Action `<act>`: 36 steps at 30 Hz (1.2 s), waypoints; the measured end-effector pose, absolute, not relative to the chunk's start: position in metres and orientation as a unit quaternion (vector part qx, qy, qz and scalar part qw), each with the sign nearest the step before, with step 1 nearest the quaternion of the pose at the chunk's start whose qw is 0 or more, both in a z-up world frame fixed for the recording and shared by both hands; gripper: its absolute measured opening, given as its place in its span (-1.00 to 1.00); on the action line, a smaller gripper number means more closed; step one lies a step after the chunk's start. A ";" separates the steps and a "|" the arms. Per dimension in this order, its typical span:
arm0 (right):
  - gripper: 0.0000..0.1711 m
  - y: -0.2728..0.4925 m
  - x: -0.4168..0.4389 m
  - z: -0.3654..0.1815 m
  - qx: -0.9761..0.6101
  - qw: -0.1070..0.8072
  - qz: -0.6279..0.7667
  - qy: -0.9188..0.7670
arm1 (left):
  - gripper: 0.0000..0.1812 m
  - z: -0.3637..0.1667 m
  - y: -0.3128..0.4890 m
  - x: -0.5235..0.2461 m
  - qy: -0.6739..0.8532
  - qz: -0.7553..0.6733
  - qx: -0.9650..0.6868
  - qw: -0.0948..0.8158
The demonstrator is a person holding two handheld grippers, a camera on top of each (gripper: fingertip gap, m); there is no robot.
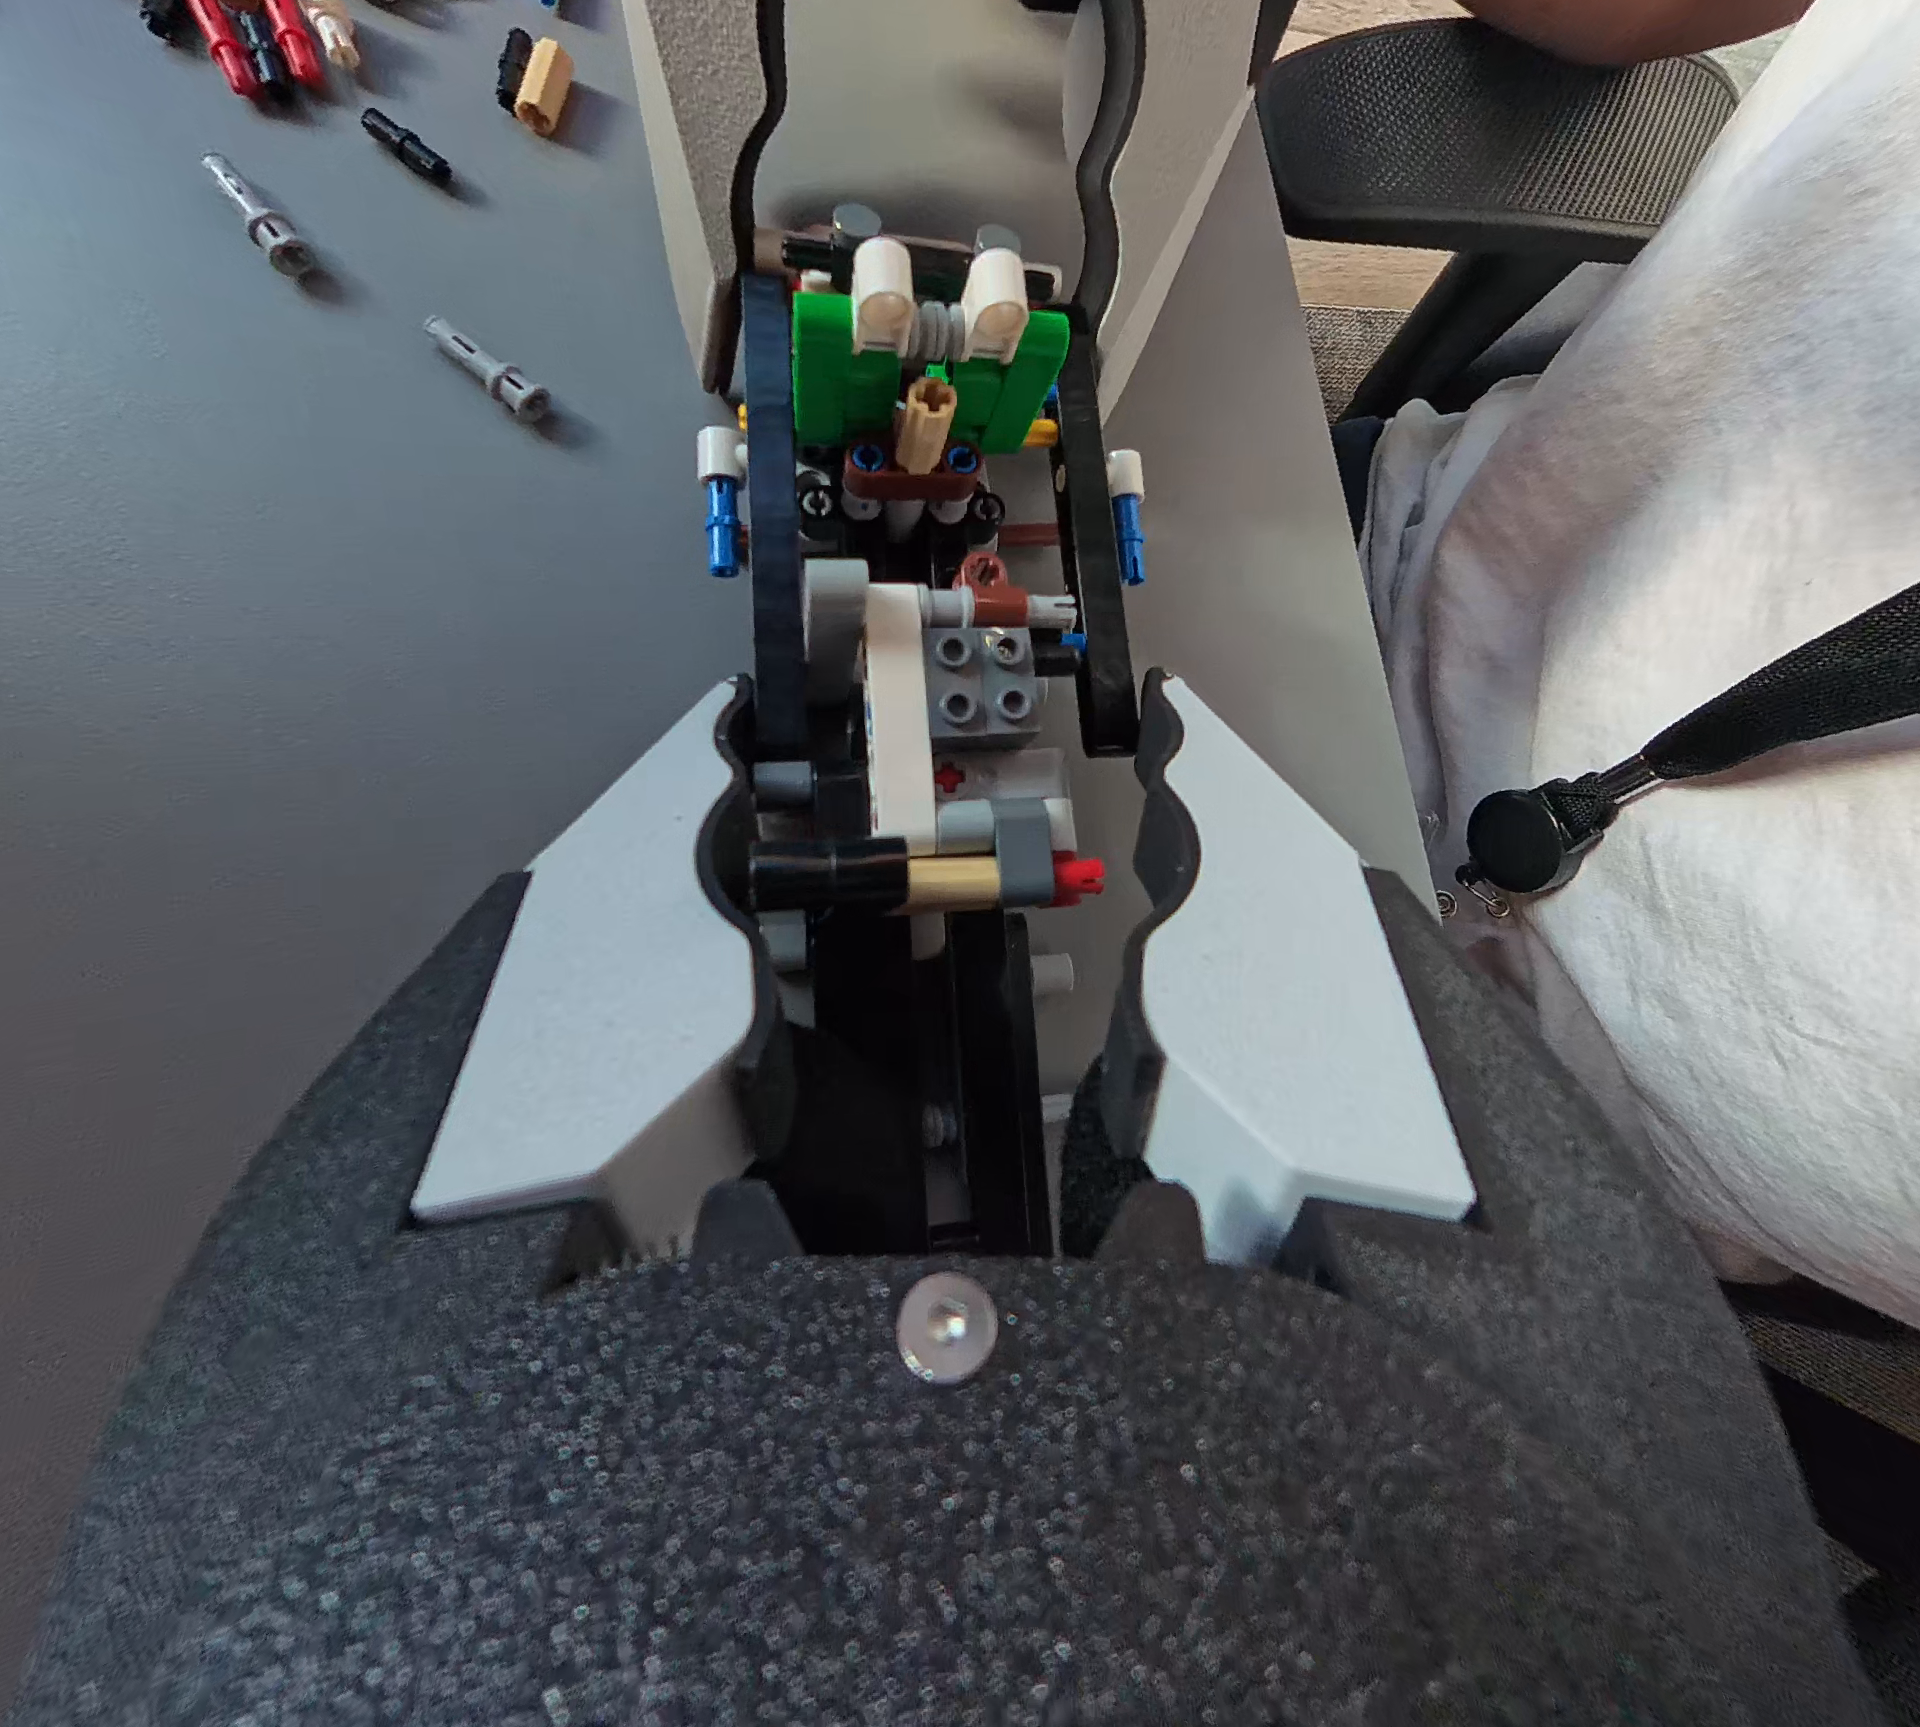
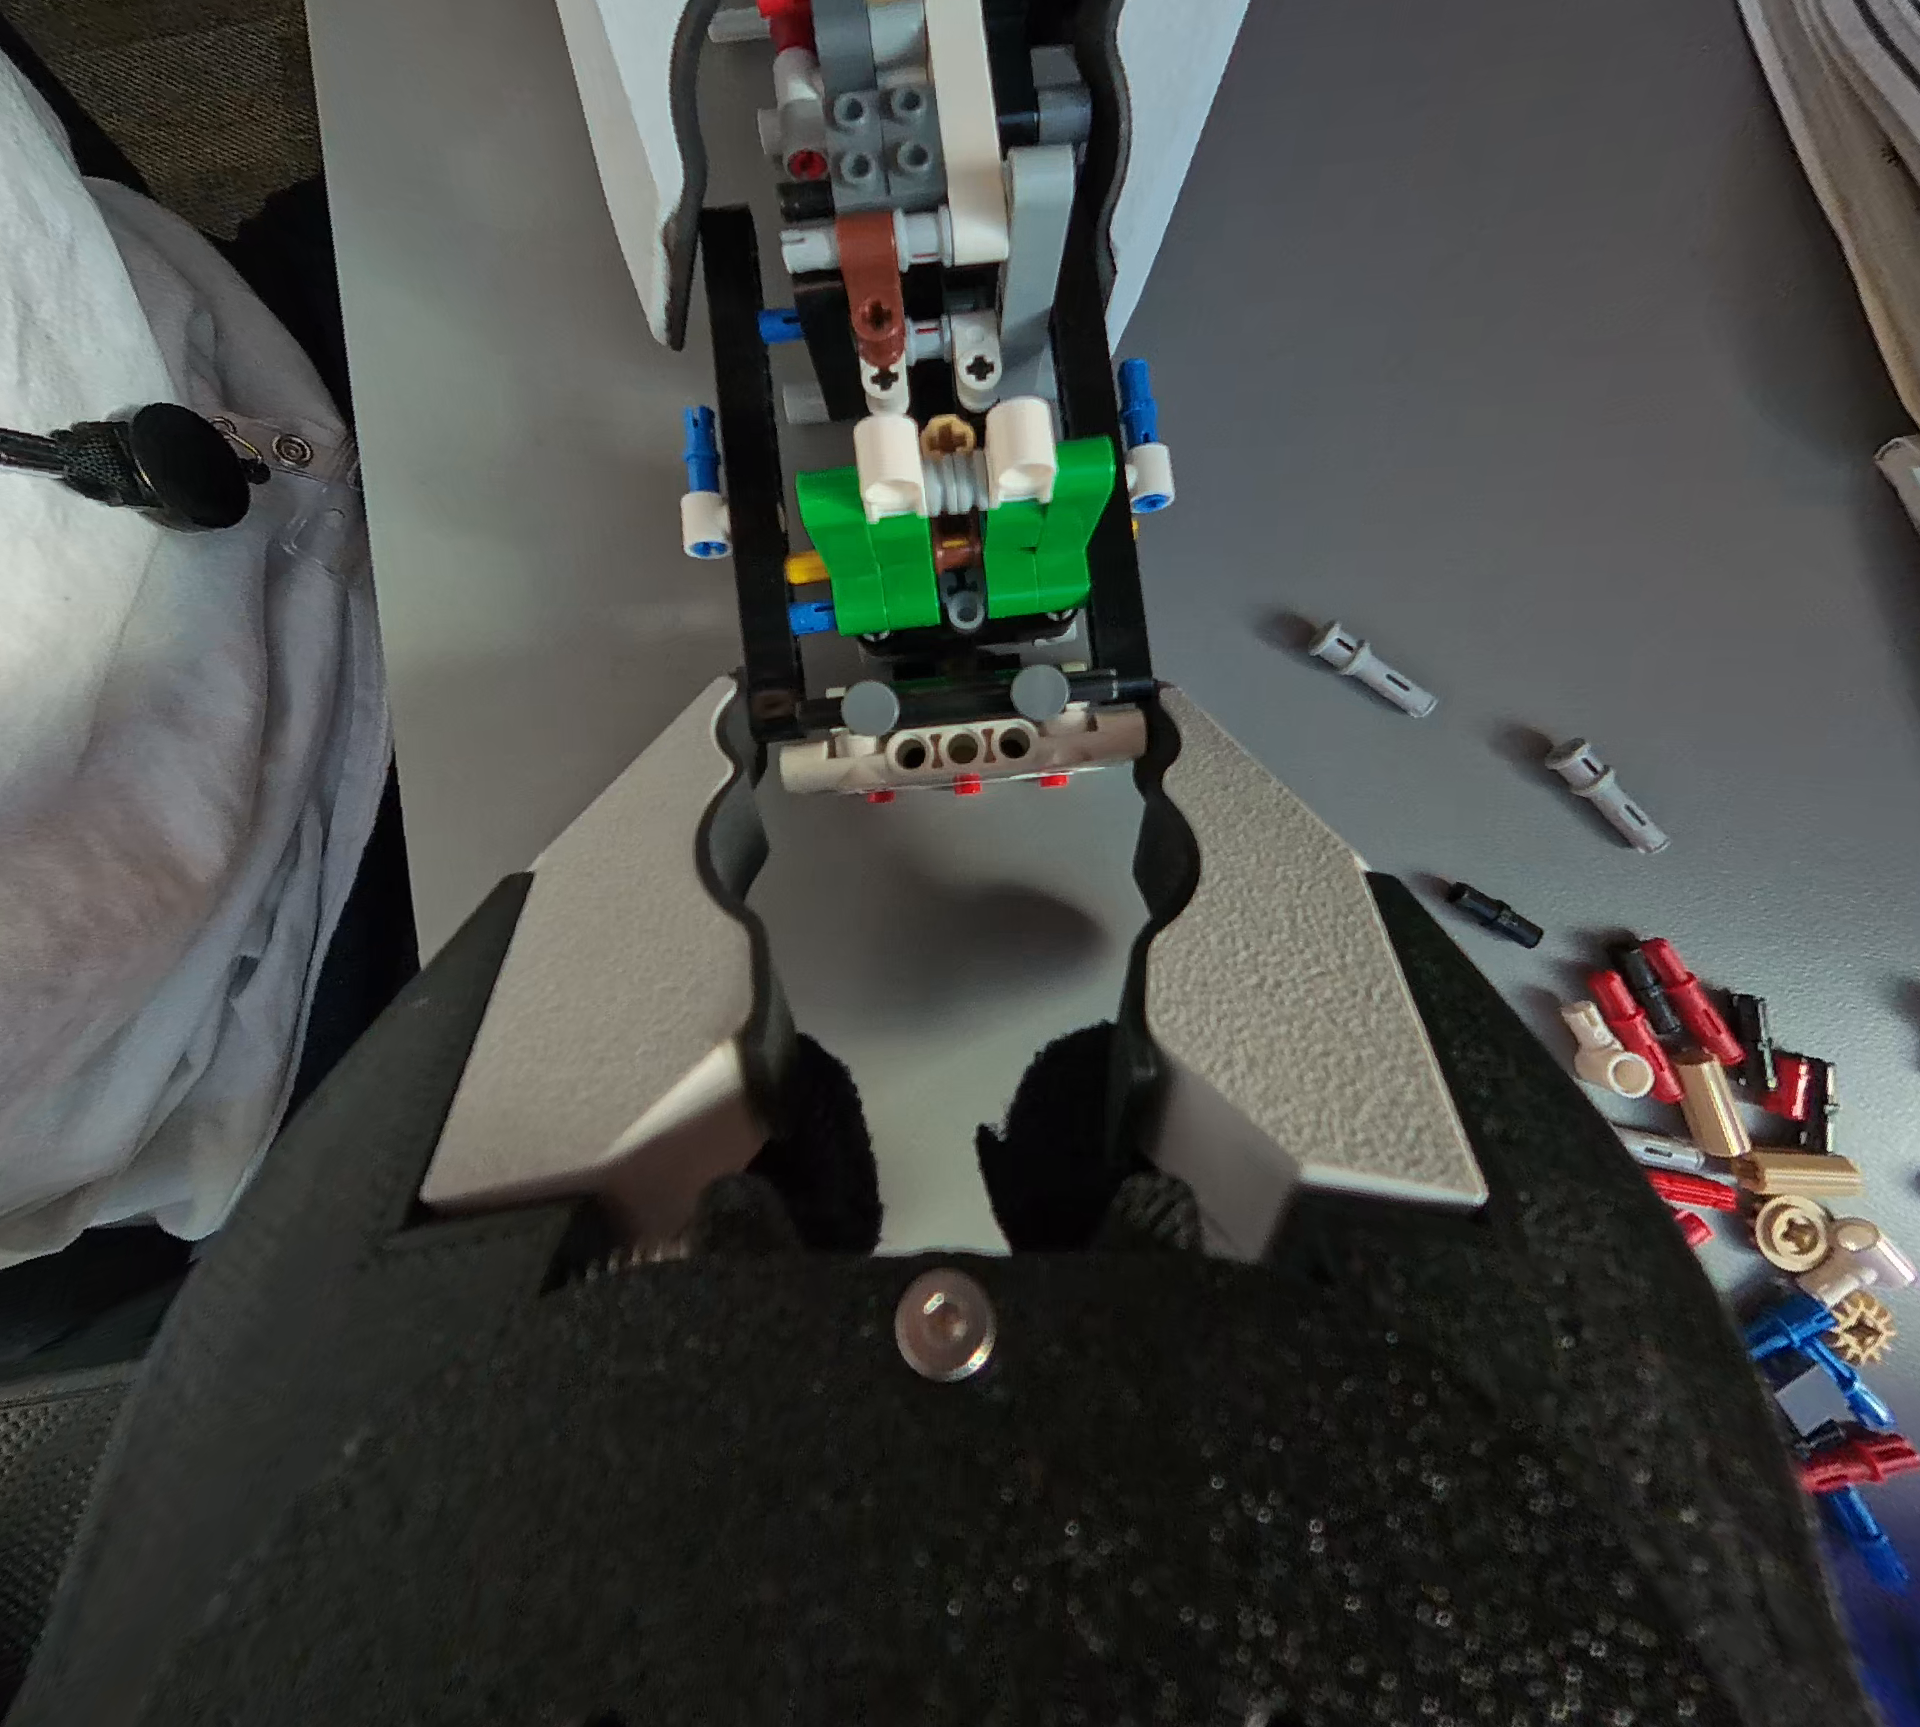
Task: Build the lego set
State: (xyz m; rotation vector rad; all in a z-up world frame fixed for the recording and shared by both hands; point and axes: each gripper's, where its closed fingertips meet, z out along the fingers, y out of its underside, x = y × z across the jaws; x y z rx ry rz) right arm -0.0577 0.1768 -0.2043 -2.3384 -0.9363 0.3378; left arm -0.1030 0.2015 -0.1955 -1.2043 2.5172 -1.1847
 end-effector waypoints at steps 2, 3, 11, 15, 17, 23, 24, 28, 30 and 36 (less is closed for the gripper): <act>-0.17 0.177 -0.058 -0.204 -0.880 0.295 0.126 -0.351 | -0.22 -0.195 0.201 -0.103 0.828 -0.391 -0.398 0.054; -0.17 0.177 -0.058 -0.204 -0.880 0.295 0.126 -0.351 | -0.22 -0.195 0.201 -0.103 0.828 -0.392 -0.398 0.053; -0.14 0.178 -0.058 -0.205 -0.882 0.298 0.121 -0.345 | -0.30 -0.196 0.204 -0.101 0.832 -0.383 -0.396 0.072; -0.14 0.178 -0.058 -0.205 -0.881 0.297 0.120 -0.347 | -0.30 -0.196 0.204 -0.101 0.831 -0.383 -0.398 0.072; -0.14 0.178 -0.057 -0.206 -0.880 0.297 0.116 -0.351 | -0.30 -0.196 0.204 -0.101 0.830 -0.382 -0.399 0.072; -0.18 0.177 -0.057 -0.206 -0.877 0.296 0.115 -0.360 | -0.27 -0.196 0.203 -0.102 0.834 -0.379 -0.393 0.076; -0.18 0.177 -0.057 -0.206 -0.876 0.299 0.119 -0.360 | -0.27 -0.196 0.203 -0.102 0.834 -0.380 -0.394 0.074; -0.17 0.178 -0.057 -0.205 -0.879 0.299 0.135 -0.345 | -0.27 -0.196 0.204 -0.101 0.829 -0.383 -0.402 0.071; -0.15 0.180 -0.057 -0.205 -0.878 0.305 0.134 -0.344 | -0.27 -0.196 0.205 -0.100 0.826 -0.385 -0.406 0.068; -0.14 0.179 -0.057 -0.205 -0.881 0.301 0.118 -0.347 | -0.27 -0.196 0.205 -0.101 0.828 -0.384 -0.403 0.070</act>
